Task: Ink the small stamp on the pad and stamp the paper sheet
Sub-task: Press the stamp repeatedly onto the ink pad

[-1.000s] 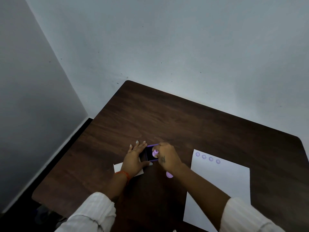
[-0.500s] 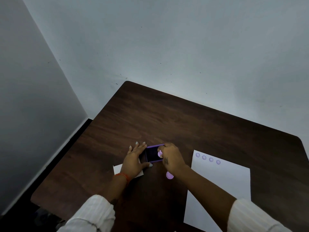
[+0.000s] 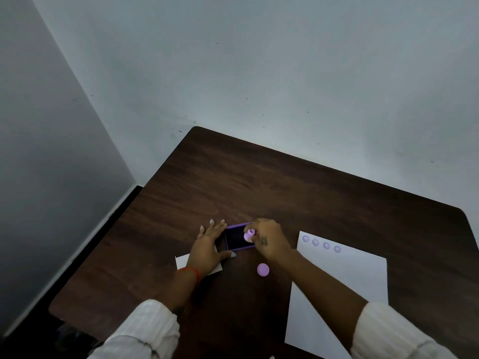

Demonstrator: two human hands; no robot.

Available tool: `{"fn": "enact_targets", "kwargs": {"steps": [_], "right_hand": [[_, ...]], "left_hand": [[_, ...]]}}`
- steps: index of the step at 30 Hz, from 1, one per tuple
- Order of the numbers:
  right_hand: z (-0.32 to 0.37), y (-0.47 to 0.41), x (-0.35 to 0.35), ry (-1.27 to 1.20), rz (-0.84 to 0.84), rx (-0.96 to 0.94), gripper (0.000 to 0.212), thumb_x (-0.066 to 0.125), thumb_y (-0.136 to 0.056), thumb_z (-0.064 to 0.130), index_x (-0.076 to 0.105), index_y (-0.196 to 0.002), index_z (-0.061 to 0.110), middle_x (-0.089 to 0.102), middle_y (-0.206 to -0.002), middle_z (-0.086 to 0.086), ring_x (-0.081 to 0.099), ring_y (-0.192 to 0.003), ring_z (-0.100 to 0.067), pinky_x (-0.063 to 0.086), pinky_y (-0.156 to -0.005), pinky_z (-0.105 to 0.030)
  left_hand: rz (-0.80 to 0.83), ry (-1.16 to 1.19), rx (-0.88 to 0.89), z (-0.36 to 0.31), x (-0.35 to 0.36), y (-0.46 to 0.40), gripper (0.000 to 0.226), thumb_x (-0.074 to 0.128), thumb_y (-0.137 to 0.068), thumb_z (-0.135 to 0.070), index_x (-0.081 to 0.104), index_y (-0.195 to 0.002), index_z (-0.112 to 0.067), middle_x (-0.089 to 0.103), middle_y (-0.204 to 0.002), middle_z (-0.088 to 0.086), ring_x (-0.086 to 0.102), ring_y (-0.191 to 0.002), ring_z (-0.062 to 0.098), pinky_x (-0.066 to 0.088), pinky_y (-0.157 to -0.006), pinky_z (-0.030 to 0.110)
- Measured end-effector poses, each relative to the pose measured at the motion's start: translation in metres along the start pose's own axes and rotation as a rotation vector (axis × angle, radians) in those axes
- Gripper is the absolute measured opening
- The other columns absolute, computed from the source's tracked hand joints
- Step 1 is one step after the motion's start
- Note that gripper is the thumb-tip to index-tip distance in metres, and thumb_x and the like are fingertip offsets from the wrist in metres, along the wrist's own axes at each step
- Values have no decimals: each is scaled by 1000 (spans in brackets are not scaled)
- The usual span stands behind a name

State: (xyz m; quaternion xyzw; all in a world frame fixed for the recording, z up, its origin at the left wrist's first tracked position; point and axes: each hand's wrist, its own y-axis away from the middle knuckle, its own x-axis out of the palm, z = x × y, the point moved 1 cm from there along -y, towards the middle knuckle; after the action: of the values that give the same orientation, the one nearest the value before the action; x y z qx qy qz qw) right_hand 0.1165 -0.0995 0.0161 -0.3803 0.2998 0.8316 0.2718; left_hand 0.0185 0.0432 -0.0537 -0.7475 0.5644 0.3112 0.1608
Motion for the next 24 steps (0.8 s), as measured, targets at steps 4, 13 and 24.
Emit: {"fn": "enact_targets", "kwargs": {"steps": [4, 13, 24], "right_hand": [[-12, 3, -8, 59, -7, -9, 21, 48, -87, 2, 65, -98, -2, 64, -105, -23, 59, -102, -37, 45, -87, -40], [-18, -9, 11, 98, -71, 125, 20, 50, -90, 12, 62, -103, 3, 64, -107, -15, 60, -100, -28, 45, -83, -31], [-14, 1, 14, 198, -134, -47, 20, 48, -91, 10, 61, -106, 4, 63, -112, -16, 56, -105, -27, 47, -89, -36]], "left_hand": [[0, 15, -3, -1, -1, -1, 83, 78, -69, -25, 34, -139, -18, 30, -152, -2, 10, -144, 16, 1, -119, 35], [-2, 9, -3, 0, 0, 0, 83, 78, -69, -26, 34, -139, -19, 30, -152, -3, 10, -144, 16, 1, -119, 37], [12, -4, 4, -2, -1, 0, 82, 77, -70, -26, 34, -139, -18, 29, -152, -2, 10, -144, 17, 1, -119, 36]]}}
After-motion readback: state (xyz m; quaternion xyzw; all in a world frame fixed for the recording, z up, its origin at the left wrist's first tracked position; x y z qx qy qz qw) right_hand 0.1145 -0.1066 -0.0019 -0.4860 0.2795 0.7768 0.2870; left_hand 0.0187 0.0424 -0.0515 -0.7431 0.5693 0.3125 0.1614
